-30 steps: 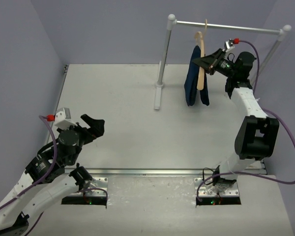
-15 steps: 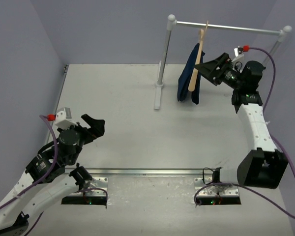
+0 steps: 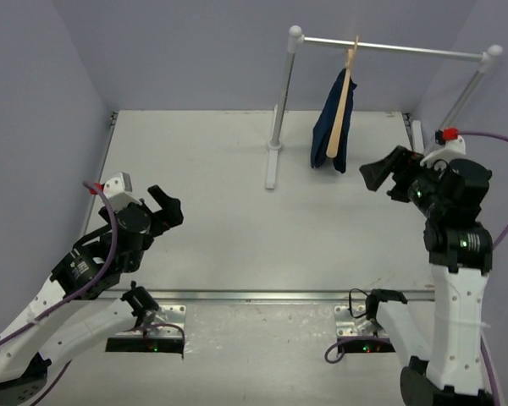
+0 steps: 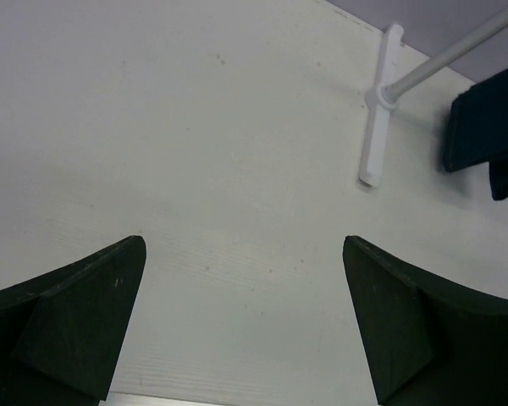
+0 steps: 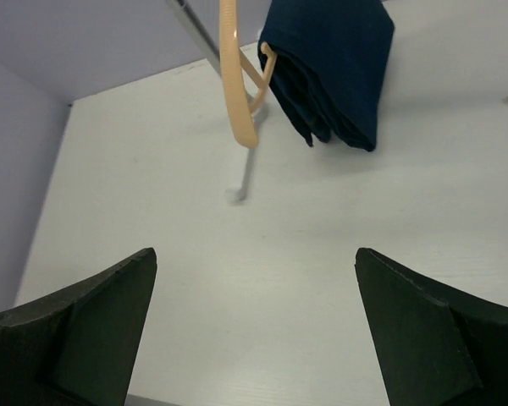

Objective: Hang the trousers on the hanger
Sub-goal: Place the hanger at the clothesline, then reset both arms

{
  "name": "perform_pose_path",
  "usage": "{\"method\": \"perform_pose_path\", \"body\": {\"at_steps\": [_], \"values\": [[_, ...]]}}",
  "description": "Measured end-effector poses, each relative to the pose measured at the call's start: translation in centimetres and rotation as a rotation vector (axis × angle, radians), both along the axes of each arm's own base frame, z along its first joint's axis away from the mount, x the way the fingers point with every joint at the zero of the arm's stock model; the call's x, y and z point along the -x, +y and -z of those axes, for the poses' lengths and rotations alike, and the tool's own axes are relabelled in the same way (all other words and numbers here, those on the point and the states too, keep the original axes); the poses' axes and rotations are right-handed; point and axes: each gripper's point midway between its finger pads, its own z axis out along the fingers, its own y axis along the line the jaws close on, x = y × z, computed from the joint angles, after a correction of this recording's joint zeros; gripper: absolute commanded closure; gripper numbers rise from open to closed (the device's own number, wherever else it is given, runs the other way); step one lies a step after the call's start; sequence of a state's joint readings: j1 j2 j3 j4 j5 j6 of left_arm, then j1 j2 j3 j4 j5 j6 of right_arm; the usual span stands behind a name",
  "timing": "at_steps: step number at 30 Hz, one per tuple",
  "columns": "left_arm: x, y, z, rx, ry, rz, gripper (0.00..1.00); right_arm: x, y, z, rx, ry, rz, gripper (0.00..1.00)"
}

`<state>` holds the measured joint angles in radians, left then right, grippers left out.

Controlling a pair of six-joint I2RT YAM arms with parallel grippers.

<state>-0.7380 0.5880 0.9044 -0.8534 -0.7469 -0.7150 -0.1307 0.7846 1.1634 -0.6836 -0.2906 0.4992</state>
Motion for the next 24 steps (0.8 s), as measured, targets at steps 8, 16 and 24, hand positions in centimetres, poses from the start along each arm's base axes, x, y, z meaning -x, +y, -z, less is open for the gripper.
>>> {"method": "perform_pose_path", "body": {"at_steps": [8, 16, 24], "values": [[-0.4, 3.3, -0.3, -0.136, -0.032, -0.150, 0.00, 8.9, -0.2, 2.9, 0.233, -0.117, -0.030, 0.01], [0.2, 4.0, 1.1, -0.147, -0.061, -0.138, 0.00, 9.8, -0.2, 9.8, 0.291, 0.047, -0.086, 0.01], [0.0, 3.7, 0.6, -0.134, -0.081, -0.121, 0.00, 9.6, -0.4, 9.4, 0.314, 0.017, -0.075, 0.01]]}}
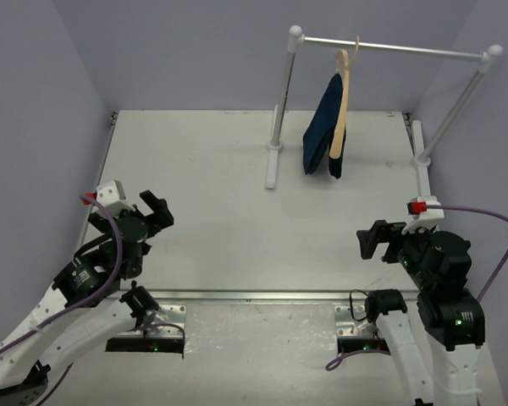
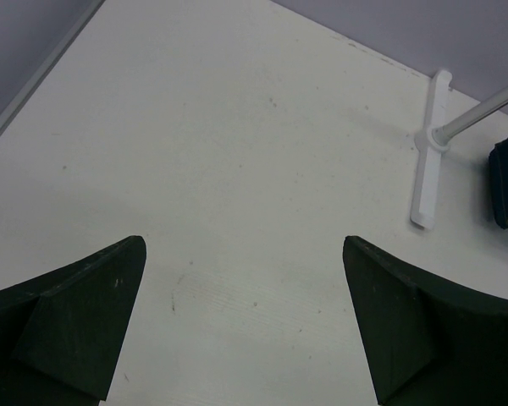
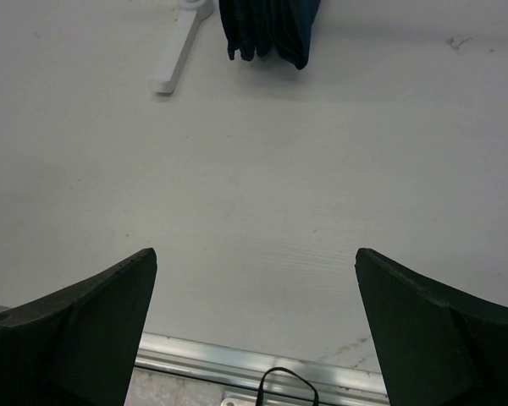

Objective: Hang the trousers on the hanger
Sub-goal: Reset both arms

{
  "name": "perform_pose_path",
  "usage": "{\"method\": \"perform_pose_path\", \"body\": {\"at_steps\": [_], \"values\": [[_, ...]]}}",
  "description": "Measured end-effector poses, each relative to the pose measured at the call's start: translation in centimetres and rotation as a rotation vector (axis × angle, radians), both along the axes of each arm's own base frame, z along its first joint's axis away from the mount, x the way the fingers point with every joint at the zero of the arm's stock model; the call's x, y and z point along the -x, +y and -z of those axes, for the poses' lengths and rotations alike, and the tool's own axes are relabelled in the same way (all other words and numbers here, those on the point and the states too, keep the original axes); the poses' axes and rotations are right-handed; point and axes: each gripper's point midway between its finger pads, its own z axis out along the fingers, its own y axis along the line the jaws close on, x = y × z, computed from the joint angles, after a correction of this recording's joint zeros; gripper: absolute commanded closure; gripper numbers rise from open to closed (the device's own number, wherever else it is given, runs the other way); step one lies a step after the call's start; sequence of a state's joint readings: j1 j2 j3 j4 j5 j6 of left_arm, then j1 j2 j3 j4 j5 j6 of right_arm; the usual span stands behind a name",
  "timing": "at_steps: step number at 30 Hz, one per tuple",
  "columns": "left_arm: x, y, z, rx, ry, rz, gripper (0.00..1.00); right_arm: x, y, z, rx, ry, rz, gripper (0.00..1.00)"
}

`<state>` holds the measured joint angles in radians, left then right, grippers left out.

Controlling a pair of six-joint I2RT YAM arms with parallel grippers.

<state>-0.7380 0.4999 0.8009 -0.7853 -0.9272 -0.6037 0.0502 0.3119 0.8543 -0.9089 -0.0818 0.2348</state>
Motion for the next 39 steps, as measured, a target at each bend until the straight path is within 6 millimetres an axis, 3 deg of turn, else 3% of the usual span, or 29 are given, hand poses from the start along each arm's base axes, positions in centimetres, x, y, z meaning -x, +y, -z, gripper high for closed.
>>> {"method": "perform_pose_path", "body": {"at_steps": [12, 22, 39], "values": [[0.0, -0.2, 0.0, 0.006, 0.000, 0.016, 0.00, -0.9, 0.3, -0.1, -0.006, -0.004, -0.014, 0.01], [0.3, 0.0, -0.4, 0.024, -0.018, 0.018, 0.00, -2.0, 0.6, 1.7, -0.008, 0.067, -0.023, 0.01], [0.5, 0.0, -0.6, 0.037, -0.030, 0.022, 0.00, -2.3, 0.6, 2.2, -0.008, 0.078, -0.023, 0.01]]}}
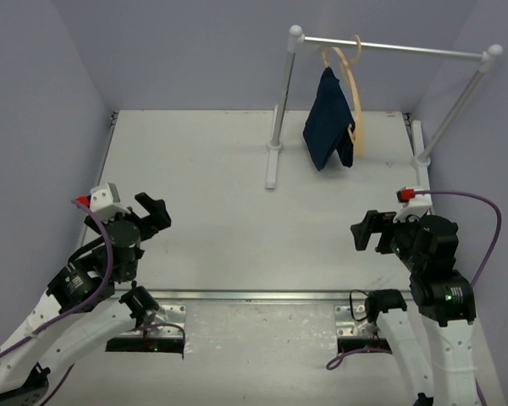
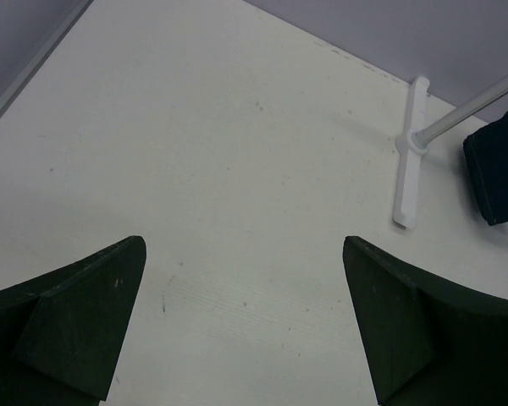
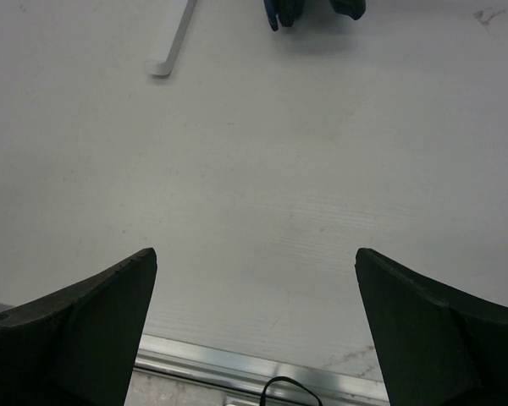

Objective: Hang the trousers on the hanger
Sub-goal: Reset both arms

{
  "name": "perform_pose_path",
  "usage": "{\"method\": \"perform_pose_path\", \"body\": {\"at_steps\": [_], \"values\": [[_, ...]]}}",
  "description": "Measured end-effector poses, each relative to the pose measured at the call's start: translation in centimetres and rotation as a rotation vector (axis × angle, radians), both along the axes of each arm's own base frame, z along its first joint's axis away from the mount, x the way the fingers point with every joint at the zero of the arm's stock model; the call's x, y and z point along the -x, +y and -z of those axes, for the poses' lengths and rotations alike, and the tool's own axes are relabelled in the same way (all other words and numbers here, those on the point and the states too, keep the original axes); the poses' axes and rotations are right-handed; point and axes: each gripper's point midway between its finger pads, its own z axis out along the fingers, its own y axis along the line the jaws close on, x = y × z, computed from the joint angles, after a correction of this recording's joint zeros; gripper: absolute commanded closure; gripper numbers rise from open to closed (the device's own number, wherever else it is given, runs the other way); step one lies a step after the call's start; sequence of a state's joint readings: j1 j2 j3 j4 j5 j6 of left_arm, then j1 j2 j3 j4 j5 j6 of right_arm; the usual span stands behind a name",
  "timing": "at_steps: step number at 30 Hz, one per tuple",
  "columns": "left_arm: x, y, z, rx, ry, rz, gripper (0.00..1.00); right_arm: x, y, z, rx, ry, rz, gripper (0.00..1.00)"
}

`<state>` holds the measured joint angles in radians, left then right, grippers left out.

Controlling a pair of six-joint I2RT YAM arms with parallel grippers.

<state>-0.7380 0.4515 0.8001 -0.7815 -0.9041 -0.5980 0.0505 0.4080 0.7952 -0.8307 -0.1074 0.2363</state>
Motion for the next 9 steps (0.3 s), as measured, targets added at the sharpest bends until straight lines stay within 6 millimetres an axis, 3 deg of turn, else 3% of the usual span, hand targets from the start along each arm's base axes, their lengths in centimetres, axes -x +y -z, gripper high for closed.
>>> {"method": "perform_pose_path", "body": {"at_steps": [9], "values": [[0.00, 0.00, 0.00, 0.000, 0.000, 0.000, 0.00, -0.14, -0.07, 0.23, 0.002, 0.001, 0.004, 0.01]]}}
